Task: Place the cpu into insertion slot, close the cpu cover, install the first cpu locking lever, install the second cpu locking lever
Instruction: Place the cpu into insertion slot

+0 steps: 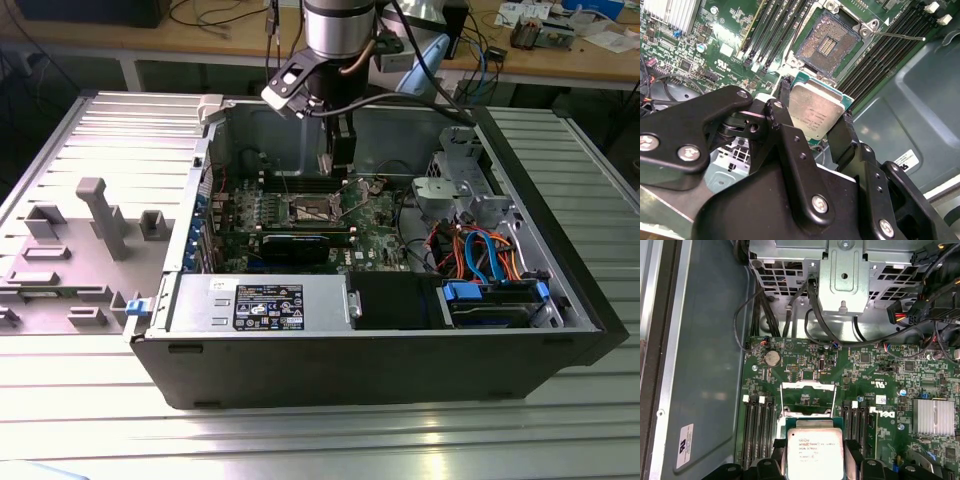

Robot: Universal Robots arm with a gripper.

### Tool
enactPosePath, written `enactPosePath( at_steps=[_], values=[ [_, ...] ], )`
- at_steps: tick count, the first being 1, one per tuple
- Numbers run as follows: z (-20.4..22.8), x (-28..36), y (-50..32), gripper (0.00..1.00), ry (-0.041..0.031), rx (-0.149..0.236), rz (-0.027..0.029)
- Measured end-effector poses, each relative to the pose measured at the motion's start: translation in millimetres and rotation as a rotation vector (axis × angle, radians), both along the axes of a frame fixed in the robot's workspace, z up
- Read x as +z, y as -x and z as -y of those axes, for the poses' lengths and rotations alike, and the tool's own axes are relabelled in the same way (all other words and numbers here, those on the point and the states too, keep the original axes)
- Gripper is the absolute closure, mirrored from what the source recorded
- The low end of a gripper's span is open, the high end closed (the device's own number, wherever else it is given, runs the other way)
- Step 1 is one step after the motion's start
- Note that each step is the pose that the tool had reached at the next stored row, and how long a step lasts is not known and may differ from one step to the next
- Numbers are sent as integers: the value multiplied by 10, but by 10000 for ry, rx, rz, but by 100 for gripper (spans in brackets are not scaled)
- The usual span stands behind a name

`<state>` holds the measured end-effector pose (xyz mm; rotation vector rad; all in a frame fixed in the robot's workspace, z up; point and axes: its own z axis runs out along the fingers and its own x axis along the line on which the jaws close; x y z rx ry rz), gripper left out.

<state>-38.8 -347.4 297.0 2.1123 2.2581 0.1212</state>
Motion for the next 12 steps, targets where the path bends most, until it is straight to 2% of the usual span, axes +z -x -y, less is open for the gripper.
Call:
enactPosePath(
  at_steps=[12],
  values=[
    [0, -23, 0, 45, 0, 0, 0]
  ],
)
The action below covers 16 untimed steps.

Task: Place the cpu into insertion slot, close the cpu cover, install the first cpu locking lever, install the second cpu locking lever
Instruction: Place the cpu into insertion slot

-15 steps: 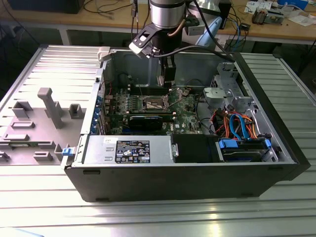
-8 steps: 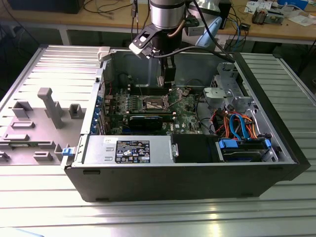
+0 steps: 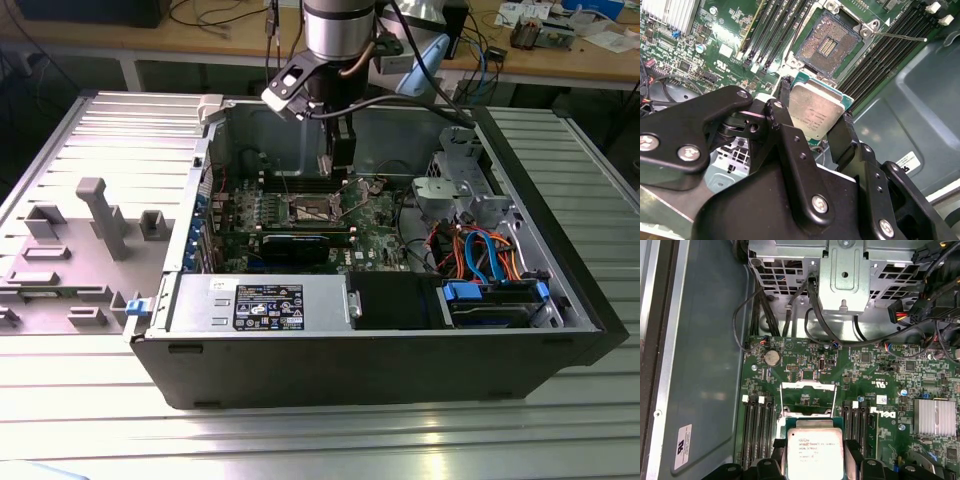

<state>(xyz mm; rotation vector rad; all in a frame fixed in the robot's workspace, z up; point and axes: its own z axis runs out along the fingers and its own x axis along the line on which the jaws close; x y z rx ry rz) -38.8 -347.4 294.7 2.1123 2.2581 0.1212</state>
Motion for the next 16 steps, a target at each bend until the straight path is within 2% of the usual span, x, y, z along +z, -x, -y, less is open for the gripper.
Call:
enactPosePath(
  at_steps=[16],
  values=[
    [0, -15, 32, 45, 0, 0, 0]
  ],
)
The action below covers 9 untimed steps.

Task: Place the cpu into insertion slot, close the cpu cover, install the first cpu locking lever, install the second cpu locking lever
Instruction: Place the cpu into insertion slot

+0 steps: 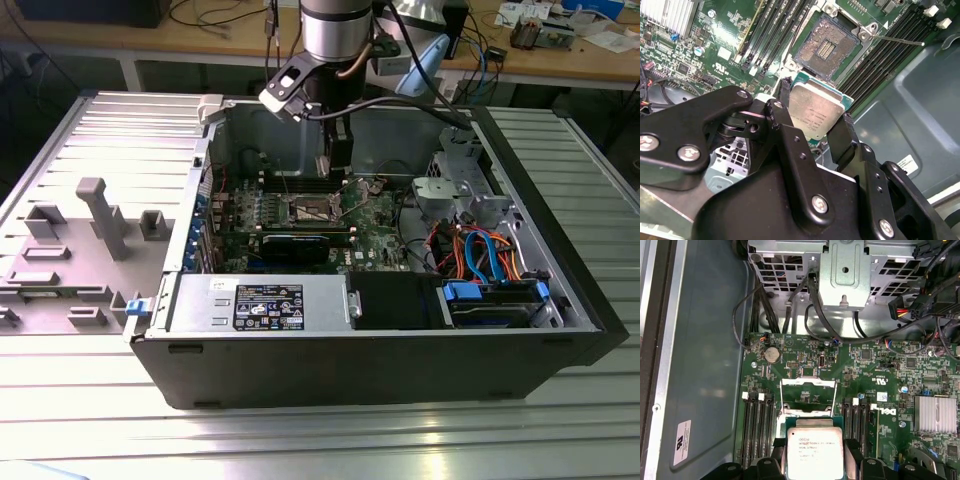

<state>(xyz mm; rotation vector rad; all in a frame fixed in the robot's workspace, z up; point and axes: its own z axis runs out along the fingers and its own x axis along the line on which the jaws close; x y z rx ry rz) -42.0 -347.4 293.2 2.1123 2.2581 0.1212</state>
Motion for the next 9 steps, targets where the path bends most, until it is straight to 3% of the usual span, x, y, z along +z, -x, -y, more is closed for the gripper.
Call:
enactPosePath(
  at_steps=[9],
  values=[
    [0, -32, 44, 45, 0, 0, 0]
  ],
)
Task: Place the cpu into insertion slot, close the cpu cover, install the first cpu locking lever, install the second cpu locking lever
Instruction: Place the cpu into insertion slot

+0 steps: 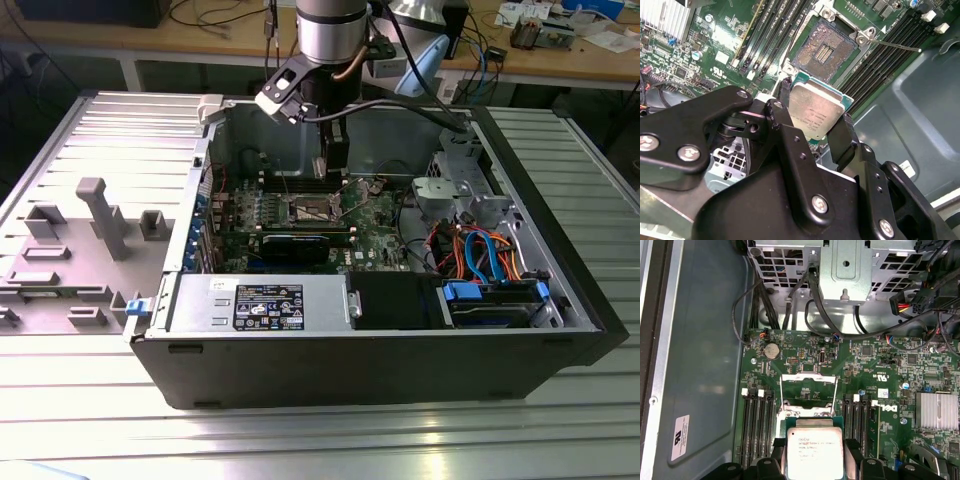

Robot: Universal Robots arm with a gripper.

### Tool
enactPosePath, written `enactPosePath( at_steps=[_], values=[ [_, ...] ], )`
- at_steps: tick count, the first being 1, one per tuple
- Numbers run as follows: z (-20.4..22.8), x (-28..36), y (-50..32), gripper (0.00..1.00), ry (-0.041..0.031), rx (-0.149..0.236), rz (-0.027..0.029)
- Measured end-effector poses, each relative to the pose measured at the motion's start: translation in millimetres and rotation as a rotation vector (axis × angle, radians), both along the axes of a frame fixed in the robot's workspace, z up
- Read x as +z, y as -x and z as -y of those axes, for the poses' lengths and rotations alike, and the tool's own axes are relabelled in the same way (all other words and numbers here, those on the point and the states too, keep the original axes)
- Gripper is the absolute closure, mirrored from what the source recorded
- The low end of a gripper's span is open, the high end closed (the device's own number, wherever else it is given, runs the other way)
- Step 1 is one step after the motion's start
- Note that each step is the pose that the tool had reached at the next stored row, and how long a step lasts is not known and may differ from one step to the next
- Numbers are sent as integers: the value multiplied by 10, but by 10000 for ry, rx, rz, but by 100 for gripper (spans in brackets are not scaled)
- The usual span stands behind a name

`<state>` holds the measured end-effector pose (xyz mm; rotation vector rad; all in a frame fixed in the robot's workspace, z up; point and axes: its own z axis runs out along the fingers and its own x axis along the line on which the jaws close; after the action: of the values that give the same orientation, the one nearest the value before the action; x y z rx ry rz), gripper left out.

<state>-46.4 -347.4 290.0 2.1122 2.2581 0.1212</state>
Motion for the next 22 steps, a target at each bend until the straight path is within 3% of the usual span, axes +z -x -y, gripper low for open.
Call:
enactPosePath(
  at_steps=[8, 10, 22],
  values=[
    [0, -16, 17, 45, 2, 0, 0],
    [0, -101, 22, 45, 2, 0, 0],
    [-1, -122, 36, 45, 4, 1, 0]
  ],
)
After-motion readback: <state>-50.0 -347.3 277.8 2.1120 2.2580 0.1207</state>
